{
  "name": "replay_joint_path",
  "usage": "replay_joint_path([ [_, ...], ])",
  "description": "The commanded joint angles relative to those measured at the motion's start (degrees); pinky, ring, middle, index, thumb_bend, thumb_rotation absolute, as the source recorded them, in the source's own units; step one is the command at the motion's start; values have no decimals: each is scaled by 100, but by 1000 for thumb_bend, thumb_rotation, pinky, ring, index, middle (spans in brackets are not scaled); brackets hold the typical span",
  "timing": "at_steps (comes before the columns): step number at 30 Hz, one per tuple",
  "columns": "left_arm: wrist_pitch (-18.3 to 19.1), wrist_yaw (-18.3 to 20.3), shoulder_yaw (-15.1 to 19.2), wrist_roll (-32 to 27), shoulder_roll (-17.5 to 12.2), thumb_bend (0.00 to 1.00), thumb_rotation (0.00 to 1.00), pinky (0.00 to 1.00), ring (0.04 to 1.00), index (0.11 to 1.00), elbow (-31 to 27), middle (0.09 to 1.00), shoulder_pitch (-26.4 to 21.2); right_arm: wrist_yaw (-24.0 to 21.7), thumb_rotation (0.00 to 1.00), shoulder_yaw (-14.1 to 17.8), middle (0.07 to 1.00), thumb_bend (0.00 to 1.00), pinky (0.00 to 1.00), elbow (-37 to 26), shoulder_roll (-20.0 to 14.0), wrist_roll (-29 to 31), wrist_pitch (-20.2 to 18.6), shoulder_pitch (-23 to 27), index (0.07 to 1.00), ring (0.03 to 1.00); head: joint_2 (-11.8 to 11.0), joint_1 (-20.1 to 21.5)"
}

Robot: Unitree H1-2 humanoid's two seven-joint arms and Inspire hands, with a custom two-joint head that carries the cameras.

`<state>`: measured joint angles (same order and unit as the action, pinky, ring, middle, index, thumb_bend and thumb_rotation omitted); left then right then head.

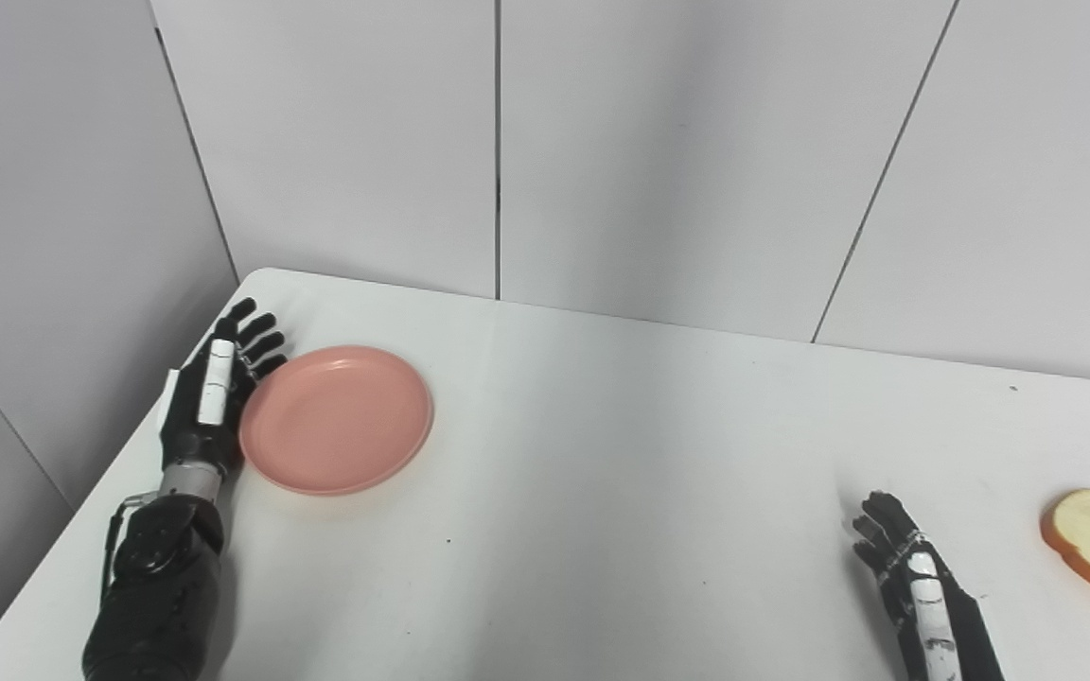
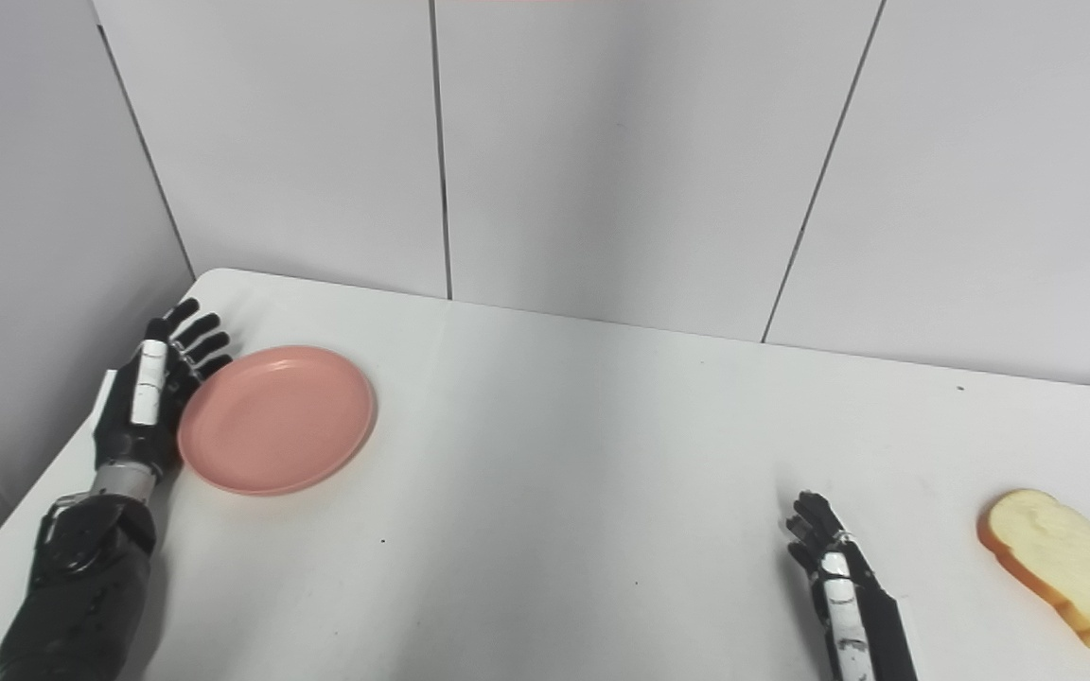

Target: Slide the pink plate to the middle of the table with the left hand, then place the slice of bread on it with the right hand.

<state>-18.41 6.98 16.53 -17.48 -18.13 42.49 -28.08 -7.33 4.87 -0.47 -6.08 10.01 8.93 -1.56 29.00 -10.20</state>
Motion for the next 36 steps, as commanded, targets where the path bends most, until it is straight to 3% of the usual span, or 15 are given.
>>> replay_joint_path([
  [1,23,56,-50,45,-42,858,824,756,804,825,-184,829,-20,7,893,-47,899,770,918,-4,69,-8,-61,-151,862,898,7,-6],
  [12,129,105,-222,80,167,825,824,745,800,832,-430,820,66,33,908,-126,896,754,901,-108,51,-56,-145,-172,870,885,112,109],
  [17,338,-37,-284,95,445,851,809,698,780,807,-809,803,87,53,907,-160,893,769,895,-163,59,-77,-184,-182,868,883,146,139],
  [22,549,-73,-364,119,652,852,804,731,788,808,-1164,815,128,104,914,-206,895,773,885,-213,68,-115,-214,-196,877,882,171,204],
  [27,672,-203,-531,351,909,866,836,679,768,814,-1311,802,112,155,917,-263,891,777,891,-249,108,-181,-233,-211,870,880,209,391],
  [36,861,-142,-802,412,1203,896,824,691,771,815,-1381,792,165,332,911,-401,871,798,866,-371,248,-433,-285,-203,851,863,328,837],
])
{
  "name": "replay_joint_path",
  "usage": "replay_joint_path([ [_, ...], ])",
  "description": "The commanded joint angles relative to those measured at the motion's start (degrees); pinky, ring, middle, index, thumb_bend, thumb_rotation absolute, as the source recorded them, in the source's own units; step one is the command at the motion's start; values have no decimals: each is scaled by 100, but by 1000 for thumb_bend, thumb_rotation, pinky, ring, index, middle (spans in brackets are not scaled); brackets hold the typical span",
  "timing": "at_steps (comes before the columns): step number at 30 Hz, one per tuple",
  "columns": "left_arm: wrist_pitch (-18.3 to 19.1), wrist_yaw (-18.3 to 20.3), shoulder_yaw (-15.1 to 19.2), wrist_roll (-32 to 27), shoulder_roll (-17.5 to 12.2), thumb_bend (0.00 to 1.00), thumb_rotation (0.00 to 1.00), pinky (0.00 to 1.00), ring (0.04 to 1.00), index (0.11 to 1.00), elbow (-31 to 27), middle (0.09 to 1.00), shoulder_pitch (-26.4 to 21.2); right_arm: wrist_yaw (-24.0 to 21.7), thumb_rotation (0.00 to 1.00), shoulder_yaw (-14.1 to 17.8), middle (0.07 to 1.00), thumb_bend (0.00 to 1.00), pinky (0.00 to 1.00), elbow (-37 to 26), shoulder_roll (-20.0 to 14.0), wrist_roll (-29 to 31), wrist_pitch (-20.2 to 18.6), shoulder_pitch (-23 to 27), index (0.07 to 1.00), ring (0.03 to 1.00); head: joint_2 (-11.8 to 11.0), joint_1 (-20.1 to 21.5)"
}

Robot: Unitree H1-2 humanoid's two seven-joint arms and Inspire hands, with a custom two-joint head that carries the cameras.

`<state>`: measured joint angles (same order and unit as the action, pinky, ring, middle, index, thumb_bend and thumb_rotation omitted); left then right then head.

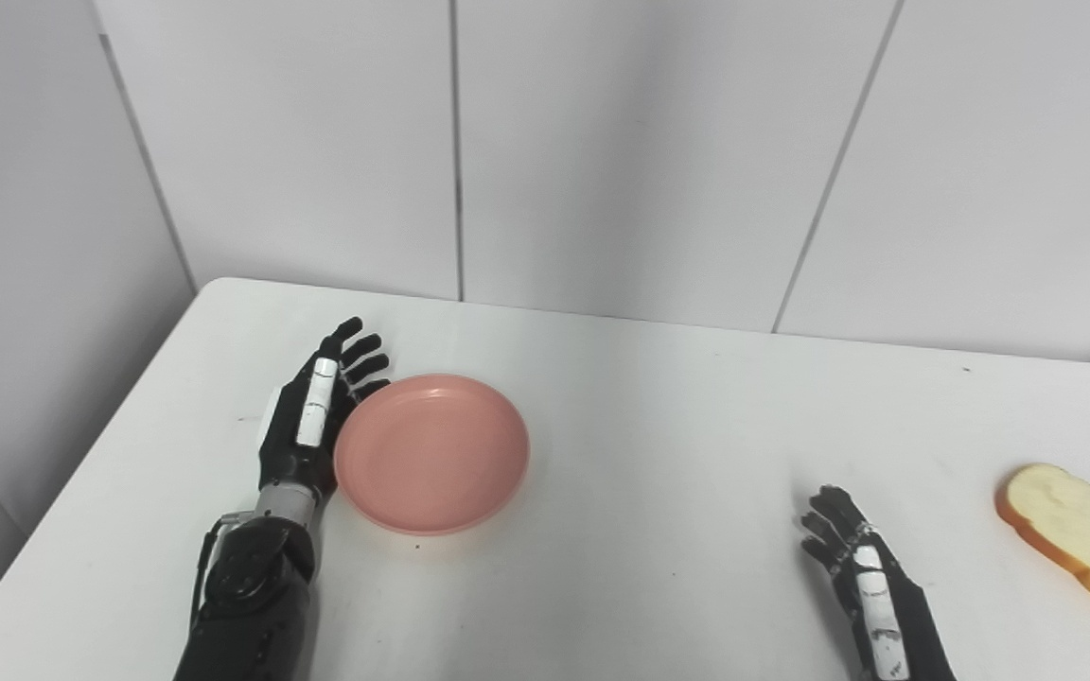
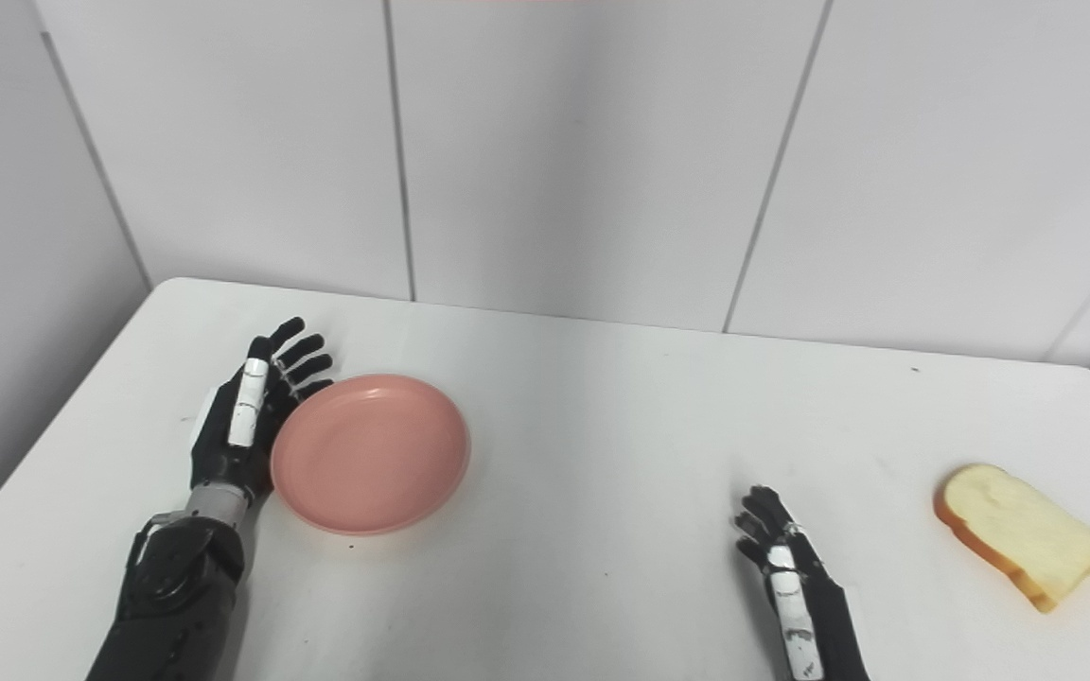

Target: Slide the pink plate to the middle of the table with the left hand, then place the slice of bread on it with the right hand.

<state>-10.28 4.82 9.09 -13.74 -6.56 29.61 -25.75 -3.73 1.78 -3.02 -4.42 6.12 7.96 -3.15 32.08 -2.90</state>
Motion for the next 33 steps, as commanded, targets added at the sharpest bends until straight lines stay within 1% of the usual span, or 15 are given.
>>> replay_joint_path([
  [1,70,90,-89,40,60,887,826,692,773,816,-100,792,-50,-15,911,-111,872,808,868,-128,99,-66,-203,-43,851,863,23,123],
  [4,116,144,-180,25,127,876,822,695,779,814,-126,795,20,23,916,-172,871,816,863,-165,150,-161,-217,-50,846,859,53,294],
  [9,182,254,-340,26,252,890,807,708,775,801,-132,797,131,87,927,-268,867,785,864,-233,215,-294,-253,-53,849,853,98,427],
  [12,243,310,-415,0,381,894,795,719,788,807,-161,813,190,154,930,-338,872,791,868,-267,276,-400,-311,-22,854,858,182,624],
  [14,253,313,-435,-6,442,897,793,721,788,803,-164,812,197,189,935,-381,872,801,865,-281,316,-483,-336,-4,854,858,211,740],
  [15,253,323,-435,-23,456,888,795,726,791,802,-163,814,197,209,934,-409,871,802,863,-289,345,-527,-349,3,853,858,241,914],
  [16,255,333,-433,-36,460,880,796,730,794,801,-164,815,198,225,933,-430,870,801,861,-295,368,-558,-358,7,853,858,242,941],
  [17,254,350,-428,-63,485,878,796,732,795,801,-160,815,196,245,933,-468,870,800,860,-306,390,-628,-362,11,853,858,246,1068],
  [18,262,365,-423,-97,523,869,795,733,798,803,-156,819,194,268,936,-502,869,790,855,-310,413,-699,-357,14,851,856,248,1120],
  [19,269,385,-417,-126,548,865,799,733,800,806,-153,824,192,289,933,-533,869,776,847,-309,440,-750,-350,18,849,853,254,1265],
  [20,274,401,-410,-144,563,861,802,734,801,808,-151,827,190,305,929,-554,869,771,846,-307,460,-783,-346,20,848,852,256,1294],
  [23,277,429,-400,-208,644,858,809,738,799,809,-125,826,173,357,926,-616,873,759,854,-285,538,-876,-311,47,850,855,269,1563],
  [26,272,408,-401,-222,728,858,808,739,800,805,-109,821,145,412,929,-666,875,751,848,-289,597,-989,-325,66,855,853,273,1657],
  [31,251,497,-426,-230,781,872,815,736,799,802,-67,818,120,470,936,-711,875,736,832,-290,675,-1130,-346,84,858,848,281,1805],
  [33,275,532,-442,-256,817,872,812,748,806,806,-105,821,155,488,940,-722,874,721,825,-290,702,-1183,-342,84,858,846,281,1865],
])
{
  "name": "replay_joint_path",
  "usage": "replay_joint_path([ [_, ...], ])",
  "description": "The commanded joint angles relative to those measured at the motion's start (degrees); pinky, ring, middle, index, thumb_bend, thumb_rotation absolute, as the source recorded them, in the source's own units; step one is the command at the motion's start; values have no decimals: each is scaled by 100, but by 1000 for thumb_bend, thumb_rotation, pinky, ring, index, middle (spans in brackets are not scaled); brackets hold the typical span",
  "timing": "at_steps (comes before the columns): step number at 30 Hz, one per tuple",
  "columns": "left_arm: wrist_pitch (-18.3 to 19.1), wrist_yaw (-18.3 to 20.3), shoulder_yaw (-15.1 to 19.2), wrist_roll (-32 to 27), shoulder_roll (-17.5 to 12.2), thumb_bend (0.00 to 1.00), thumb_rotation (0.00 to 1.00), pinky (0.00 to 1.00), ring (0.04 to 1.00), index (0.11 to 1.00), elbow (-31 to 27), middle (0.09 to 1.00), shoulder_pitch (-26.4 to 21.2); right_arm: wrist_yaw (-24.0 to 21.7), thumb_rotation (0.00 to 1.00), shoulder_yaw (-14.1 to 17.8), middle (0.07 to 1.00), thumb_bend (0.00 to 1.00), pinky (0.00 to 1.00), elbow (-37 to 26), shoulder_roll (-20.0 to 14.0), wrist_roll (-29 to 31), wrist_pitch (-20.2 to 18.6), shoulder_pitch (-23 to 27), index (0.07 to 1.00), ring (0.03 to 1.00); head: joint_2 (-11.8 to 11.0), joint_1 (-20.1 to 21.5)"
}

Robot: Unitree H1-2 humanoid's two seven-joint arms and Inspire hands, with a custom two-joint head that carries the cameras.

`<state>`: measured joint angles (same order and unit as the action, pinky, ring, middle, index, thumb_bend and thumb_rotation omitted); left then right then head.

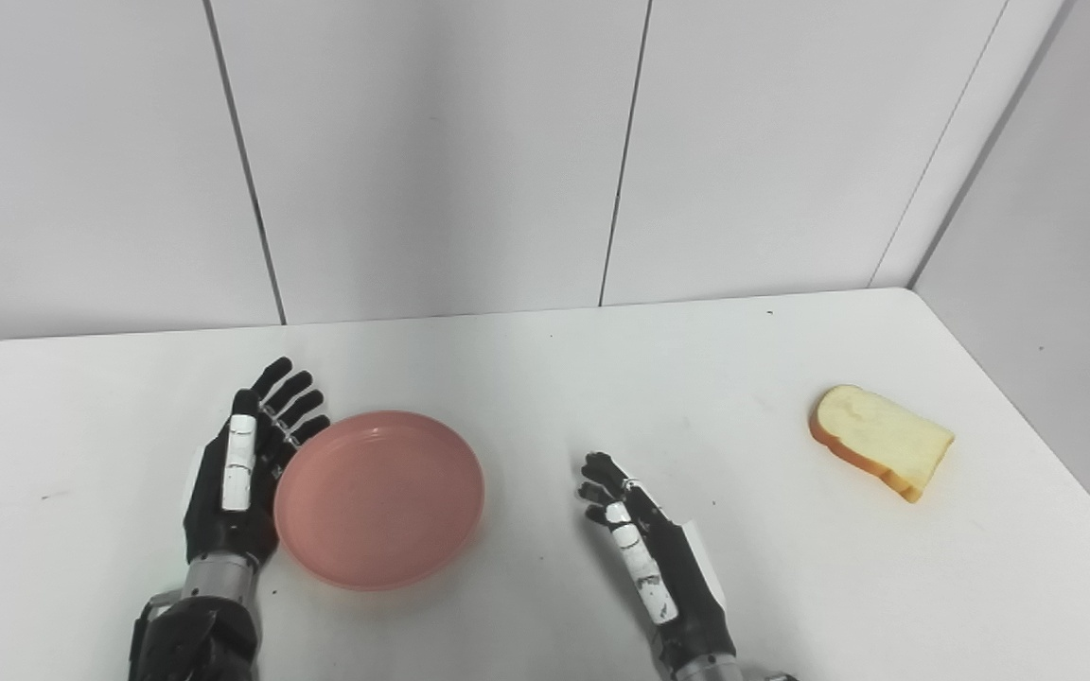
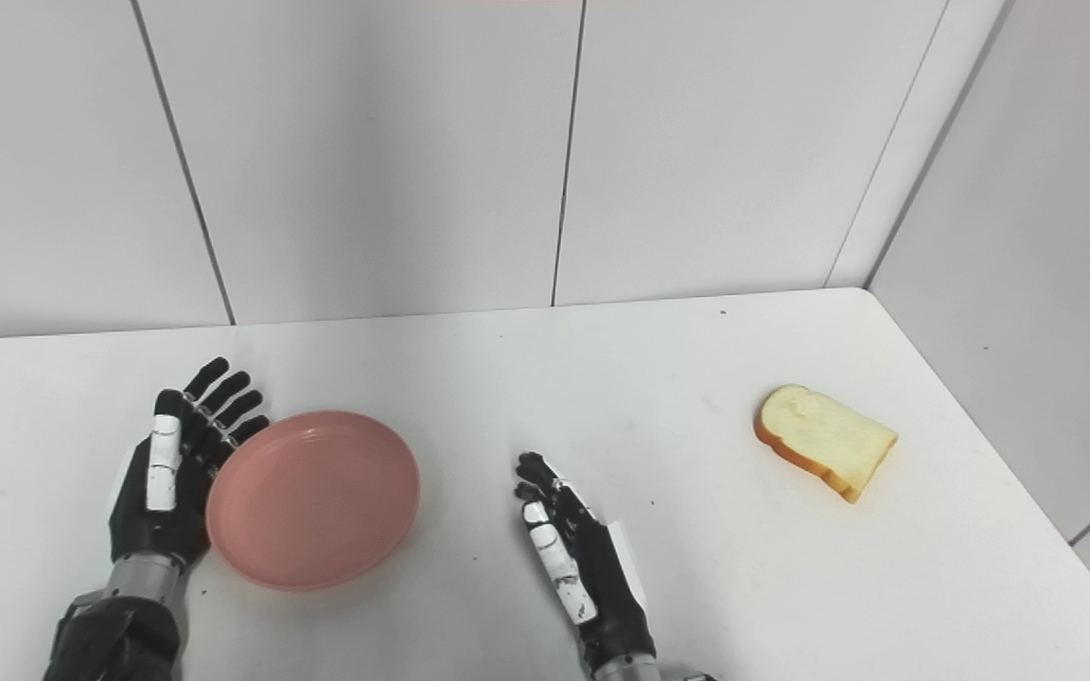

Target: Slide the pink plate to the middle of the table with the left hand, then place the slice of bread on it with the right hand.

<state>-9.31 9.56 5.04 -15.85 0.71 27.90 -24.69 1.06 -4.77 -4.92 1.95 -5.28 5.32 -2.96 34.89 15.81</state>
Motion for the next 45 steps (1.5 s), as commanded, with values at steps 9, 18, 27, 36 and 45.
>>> replay_joint_path([
  [9,327,-1,-117,17,195,892,798,761,807,801,-44,822,137,57,952,-74,878,725,814,-129,103,-186,-113,42,864,845,9,136],
  [18,248,6,-111,29,190,886,813,760,799,806,72,821,136,176,884,-282,864,733,803,-87,-129,-1043,259,59,848,836,-2,162],
  [27,330,43,-43,-101,178,882,801,763,803,807,13,821,203,680,814,-338,904,717,795,-456,-311,-2267,298,49,872,880,9,198],
  [36,302,57,-57,-53,132,840,813,751,799,801,223,815,132,687,777,19,964,850,825,-1314,-745,-3672,-274,296,957,925,-41,216],
  [45,237,157,-43,-70,87,879,811,750,793,793,427,780,-2,-556,568,519,989,990,855,-2095,-1578,-4768,-1411,809,978,955,-109,359],
])
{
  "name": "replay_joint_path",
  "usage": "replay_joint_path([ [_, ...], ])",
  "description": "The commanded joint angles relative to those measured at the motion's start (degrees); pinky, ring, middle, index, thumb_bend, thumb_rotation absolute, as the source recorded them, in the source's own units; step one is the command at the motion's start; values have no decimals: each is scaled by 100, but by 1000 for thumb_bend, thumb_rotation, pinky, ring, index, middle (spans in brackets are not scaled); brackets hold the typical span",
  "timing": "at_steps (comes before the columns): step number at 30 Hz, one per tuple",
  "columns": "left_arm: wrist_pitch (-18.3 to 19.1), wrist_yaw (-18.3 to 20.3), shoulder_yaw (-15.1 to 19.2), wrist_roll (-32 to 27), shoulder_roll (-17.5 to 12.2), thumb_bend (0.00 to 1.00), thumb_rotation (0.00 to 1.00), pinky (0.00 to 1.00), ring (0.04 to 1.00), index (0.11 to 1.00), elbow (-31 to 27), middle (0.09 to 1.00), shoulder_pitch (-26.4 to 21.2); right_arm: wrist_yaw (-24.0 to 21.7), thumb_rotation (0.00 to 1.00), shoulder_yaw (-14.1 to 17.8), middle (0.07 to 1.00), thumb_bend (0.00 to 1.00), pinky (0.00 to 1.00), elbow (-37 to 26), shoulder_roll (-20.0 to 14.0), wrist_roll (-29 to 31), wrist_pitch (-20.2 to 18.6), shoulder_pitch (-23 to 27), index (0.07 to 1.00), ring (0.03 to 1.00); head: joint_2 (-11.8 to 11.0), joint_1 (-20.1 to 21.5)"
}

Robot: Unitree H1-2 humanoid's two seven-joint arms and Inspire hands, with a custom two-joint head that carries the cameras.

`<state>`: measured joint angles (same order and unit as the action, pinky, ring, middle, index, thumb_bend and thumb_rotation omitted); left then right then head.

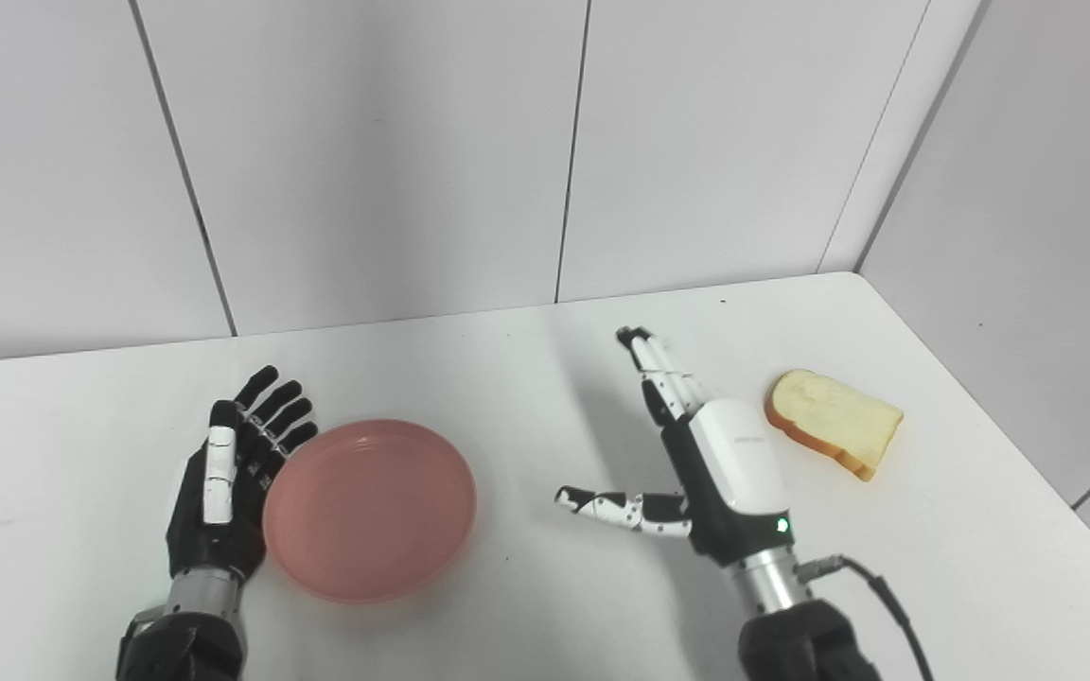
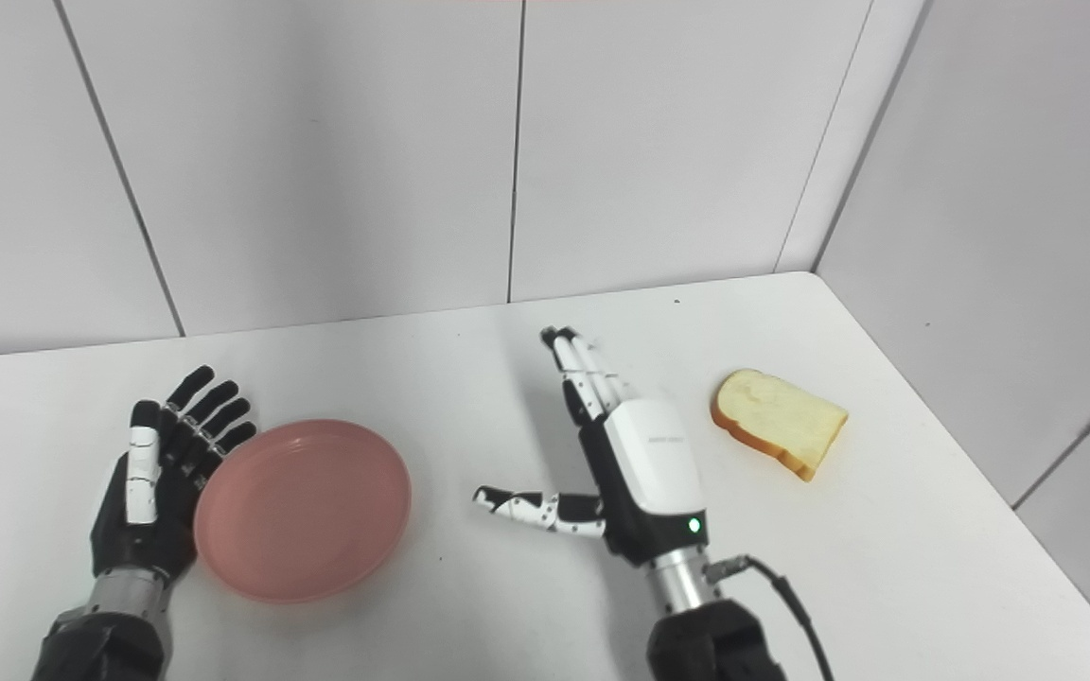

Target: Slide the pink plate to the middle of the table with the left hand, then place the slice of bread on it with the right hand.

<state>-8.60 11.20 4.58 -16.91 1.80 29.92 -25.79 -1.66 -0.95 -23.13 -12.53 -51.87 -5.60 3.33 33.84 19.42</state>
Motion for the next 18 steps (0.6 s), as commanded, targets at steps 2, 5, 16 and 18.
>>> replay_joint_path([
  [2,147,-6,-6,53,-5,872,812,749,789,790,261,770,89,-824,483,381,994,1000,909,-415,-314,-115,-831,330,993,972,-28,8],
  [5,137,-10,4,39,28,866,804,754,779,786,269,747,73,-1274,372,662,980,1000,895,-362,-740,-175,-1174,488,995,954,-35,3],
  [16,96,-31,-4,73,41,853,820,742,760,790,267,715,92,-1924,319,983,1000,1000,920,639,-2034,-157,-1679,799,1000,974,-35,-17],
  [18,79,-25,7,75,40,853,819,742,759,789,305,712,74,-2007,319,940,1000,1000,958,772,-2219,-223,-1742,838,1000,993,-43,-7],
])
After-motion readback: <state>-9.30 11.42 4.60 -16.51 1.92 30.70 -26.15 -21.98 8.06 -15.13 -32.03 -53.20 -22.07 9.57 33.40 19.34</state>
